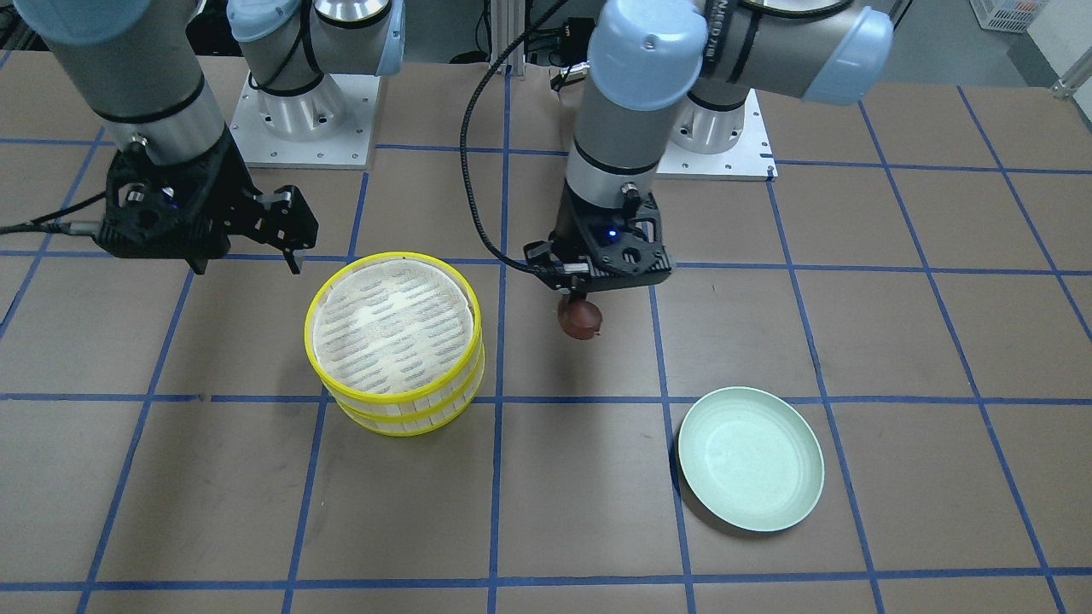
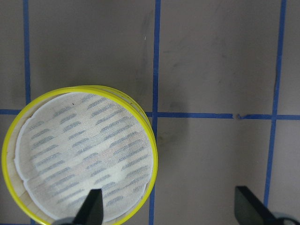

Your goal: Stack buns with steamer

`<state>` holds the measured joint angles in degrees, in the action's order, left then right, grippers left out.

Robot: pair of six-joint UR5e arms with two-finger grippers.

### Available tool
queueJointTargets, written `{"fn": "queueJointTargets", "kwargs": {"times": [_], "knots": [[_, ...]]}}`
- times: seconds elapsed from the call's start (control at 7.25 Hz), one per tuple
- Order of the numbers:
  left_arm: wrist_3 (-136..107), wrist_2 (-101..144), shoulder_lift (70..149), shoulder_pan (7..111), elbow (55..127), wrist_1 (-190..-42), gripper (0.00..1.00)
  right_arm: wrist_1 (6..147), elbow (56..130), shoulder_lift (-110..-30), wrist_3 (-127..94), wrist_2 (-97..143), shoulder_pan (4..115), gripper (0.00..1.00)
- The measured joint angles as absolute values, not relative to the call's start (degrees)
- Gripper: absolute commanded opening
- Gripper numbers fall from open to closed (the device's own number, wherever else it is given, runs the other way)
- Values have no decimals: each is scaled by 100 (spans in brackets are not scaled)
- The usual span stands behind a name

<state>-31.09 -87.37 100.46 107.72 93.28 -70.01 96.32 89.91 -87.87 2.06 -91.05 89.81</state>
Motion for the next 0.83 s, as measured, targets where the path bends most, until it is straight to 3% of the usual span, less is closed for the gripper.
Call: {"fn": "queueJointTargets", "kwargs": {"times": [0.14, 0.28, 0.41, 0.55, 0.83], "knots": [[-3750, -8542, 10141, 11143, 9328, -6639, 4, 9263, 8612, -8919, 201, -9105, 8980, 100], [-4301, -8275, 10286, 11425, 9334, -6259, 14, 8904, 8254, -8995, 193, -9103, 8978, 100], [-4678, -8086, 10528, 11652, 9344, -5956, 74, 8666, 8025, -9074, 183, -9074, 8979, 100], [-4827, -8028, 10794, 11780, 9359, -5790, 100, 8566, 7943, -9147, 178, -9025, 8984, 100], [-4881, -8015, 11101, 11861, 9363, -5643, 100, 8549, 7983, -9197, 182, -8969, 8983, 100]]}}
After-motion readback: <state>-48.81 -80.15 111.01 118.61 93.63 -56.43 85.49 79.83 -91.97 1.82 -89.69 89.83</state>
